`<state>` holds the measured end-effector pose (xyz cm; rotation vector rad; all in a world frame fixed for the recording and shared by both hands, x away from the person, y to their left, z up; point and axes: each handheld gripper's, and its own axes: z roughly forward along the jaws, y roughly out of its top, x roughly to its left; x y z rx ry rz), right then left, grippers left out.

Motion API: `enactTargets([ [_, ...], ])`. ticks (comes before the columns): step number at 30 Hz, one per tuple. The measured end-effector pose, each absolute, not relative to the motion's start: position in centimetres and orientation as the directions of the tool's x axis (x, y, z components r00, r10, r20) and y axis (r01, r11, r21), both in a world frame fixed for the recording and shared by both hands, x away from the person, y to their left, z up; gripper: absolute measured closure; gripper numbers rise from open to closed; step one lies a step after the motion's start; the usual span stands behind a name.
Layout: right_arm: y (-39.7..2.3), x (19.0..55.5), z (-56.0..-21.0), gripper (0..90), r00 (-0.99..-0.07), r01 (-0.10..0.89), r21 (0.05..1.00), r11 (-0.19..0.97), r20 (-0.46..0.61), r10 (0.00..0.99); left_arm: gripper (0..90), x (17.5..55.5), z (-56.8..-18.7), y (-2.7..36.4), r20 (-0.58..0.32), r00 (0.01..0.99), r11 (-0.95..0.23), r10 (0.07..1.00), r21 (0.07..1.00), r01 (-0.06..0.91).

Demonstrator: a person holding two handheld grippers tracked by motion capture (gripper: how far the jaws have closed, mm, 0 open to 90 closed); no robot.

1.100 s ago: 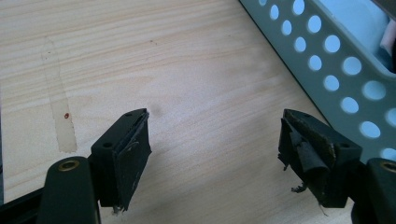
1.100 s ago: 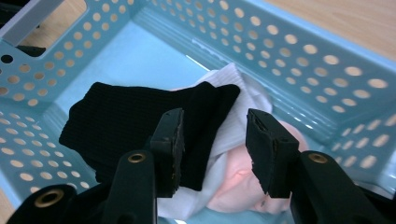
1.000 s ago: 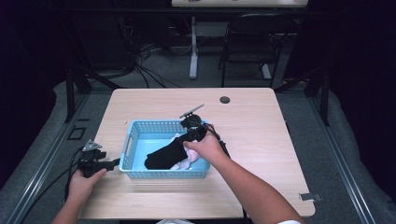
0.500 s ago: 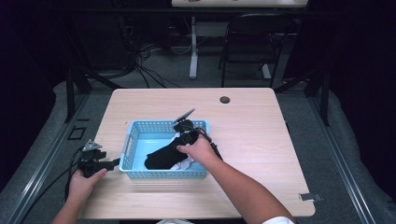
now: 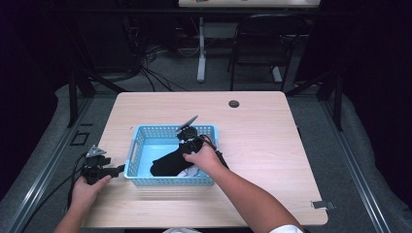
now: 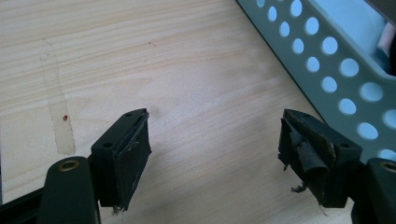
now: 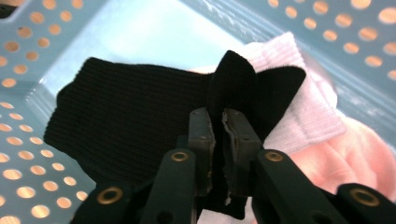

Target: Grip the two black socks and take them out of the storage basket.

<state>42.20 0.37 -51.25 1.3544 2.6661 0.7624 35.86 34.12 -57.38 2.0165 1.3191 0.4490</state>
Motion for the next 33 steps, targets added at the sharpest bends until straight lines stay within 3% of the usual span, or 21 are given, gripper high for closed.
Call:
enactTargets([
  [19,0.4,40.3,-44.3,86.9,-0.693,0.631,0.607,0.483,0.161,0.702,24.7,35.9,-57.4,34.1,-0.075,0.429,-0.260,0.900,0.697,0.668],
  [33,-0.4,39.9,-40.6,86.9,-0.709,0.598,0.648,0.472,0.153,0.689,24.7,35.9,-57.4,34.1,-0.075,0.428,-0.260,0.900,0.698,0.668],
])
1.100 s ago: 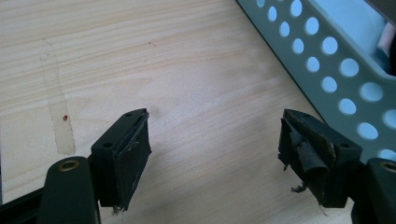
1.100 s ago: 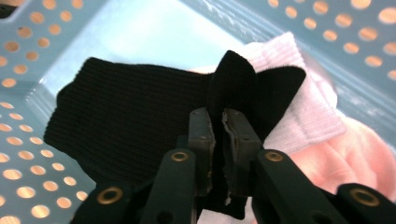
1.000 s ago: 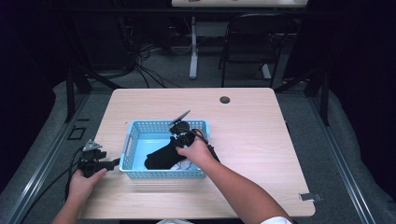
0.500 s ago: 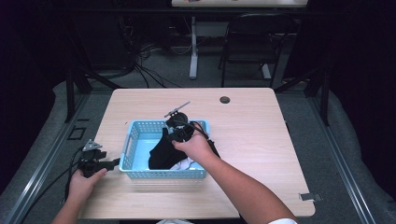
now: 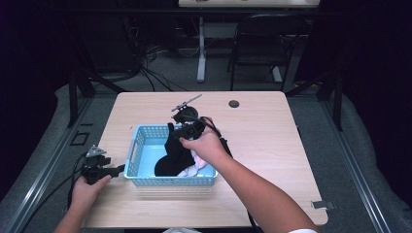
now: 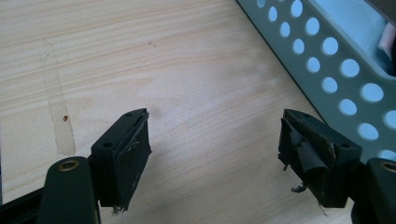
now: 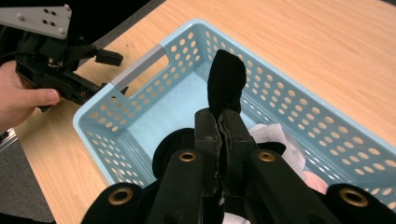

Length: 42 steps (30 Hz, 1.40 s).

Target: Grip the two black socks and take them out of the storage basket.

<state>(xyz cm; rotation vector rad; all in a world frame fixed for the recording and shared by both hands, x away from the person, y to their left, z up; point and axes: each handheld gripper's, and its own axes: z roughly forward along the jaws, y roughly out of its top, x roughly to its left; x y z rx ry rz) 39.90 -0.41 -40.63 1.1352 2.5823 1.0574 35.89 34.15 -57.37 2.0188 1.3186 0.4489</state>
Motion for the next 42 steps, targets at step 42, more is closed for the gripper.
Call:
enactTargets([
  [42,-11.6,37.6,-34.4,86.9,-0.589,0.601,0.734,0.317,0.138,0.796,24.7,35.9,-57.4,34.0,-0.071,0.429,-0.264,0.901,0.693,0.671],
])
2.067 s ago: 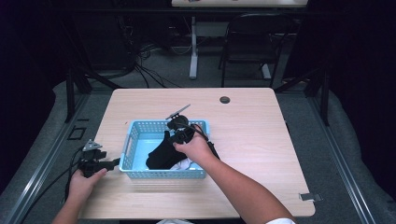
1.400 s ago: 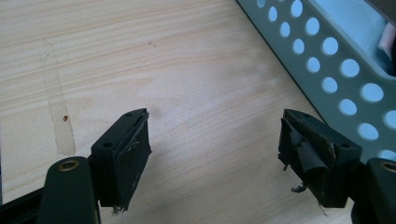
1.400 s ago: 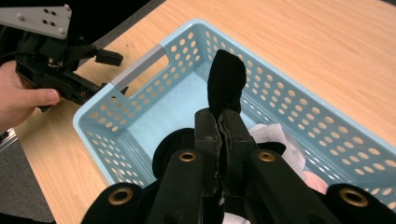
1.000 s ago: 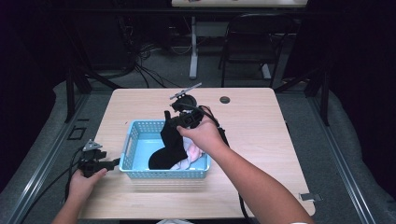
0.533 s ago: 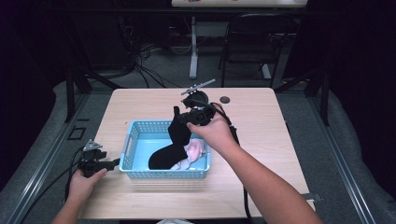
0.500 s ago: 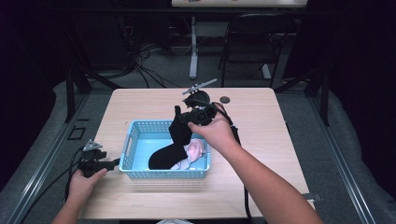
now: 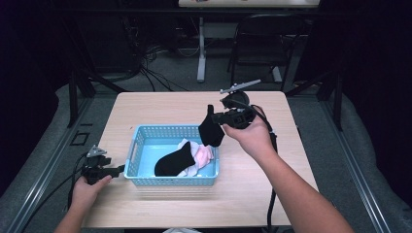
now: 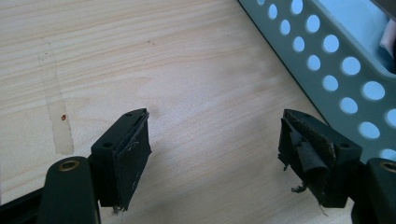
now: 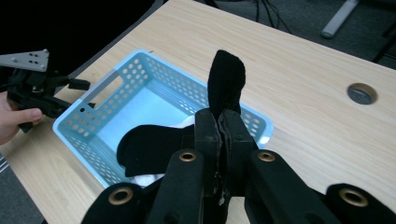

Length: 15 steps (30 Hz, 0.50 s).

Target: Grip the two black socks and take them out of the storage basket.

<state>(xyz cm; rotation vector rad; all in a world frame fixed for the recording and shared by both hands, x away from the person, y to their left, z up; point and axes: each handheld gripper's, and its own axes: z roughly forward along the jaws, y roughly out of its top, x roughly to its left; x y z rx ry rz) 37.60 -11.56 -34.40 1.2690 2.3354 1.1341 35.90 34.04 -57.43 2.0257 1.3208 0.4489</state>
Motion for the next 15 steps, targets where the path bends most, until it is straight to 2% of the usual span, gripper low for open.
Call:
enactTargets([
  [15,-15.3,37.4,-35.8,87.0,-0.519,0.640,0.723,0.261,0.156,0.841,24.7,35.9,-57.5,34.0,-0.070,0.429,-0.266,0.900,0.692,0.671],
])
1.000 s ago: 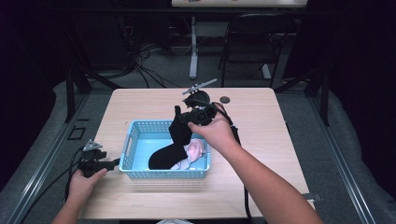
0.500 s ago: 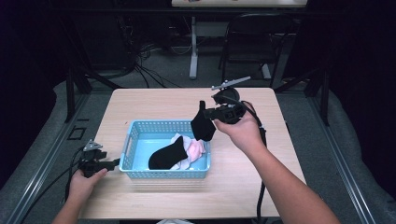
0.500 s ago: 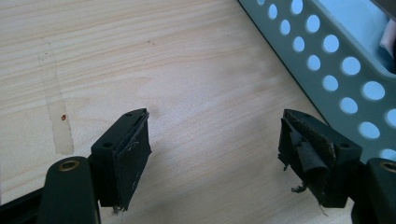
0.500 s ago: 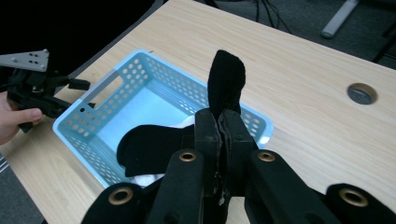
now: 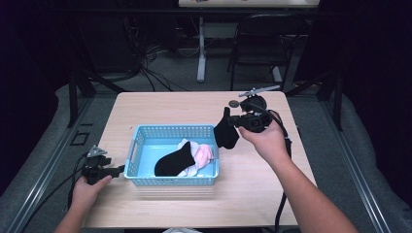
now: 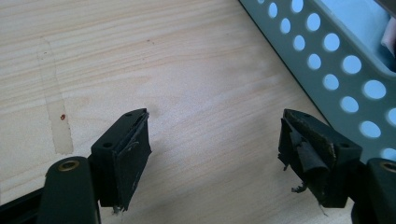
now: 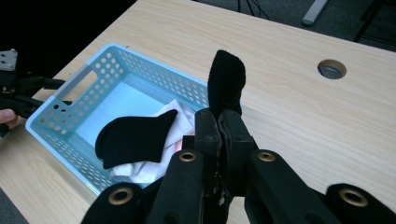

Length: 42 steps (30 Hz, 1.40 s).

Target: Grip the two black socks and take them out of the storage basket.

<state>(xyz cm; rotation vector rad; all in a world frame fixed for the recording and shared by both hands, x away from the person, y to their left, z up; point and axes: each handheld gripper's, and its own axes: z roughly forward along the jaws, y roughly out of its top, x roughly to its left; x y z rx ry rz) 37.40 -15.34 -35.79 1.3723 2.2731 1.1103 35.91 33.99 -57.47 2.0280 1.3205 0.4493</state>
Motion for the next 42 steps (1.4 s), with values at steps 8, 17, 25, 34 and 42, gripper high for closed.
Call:
enactTargets([
  [8,-16.1,37.6,-38.1,86.9,-0.490,0.668,0.701,0.249,0.163,0.857,24.7,35.9,-57.5,34.0,-0.069,0.430,-0.268,0.900,0.690,0.672],
  [17,-17.0,37.9,-41.2,86.9,-0.458,0.696,0.677,0.240,0.161,0.874,24.7,35.9,-57.5,34.0,-0.068,0.430,-0.269,0.900,0.690,0.672],
  [25,-18.1,38.4,-44.8,86.9,-0.414,0.737,0.644,0.208,0.185,0.891,24.7,35.9,-57.5,34.0,-0.068,0.428,-0.268,0.901,0.690,0.673],
  [34,-20.4,39.0,-48.3,86.7,-0.340,0.766,0.615,0.187,0.141,0.930,24.8,35.9,-57.5,34.0,-0.065,0.429,-0.270,0.901,0.688,0.673],
  [42,-22.9,39.7,-50.4,85.8,-0.263,0.808,0.575,0.125,0.162,0.951,24.7,35.9,-57.6,33.9,-0.067,0.428,-0.269,0.901,0.687,0.675],
])
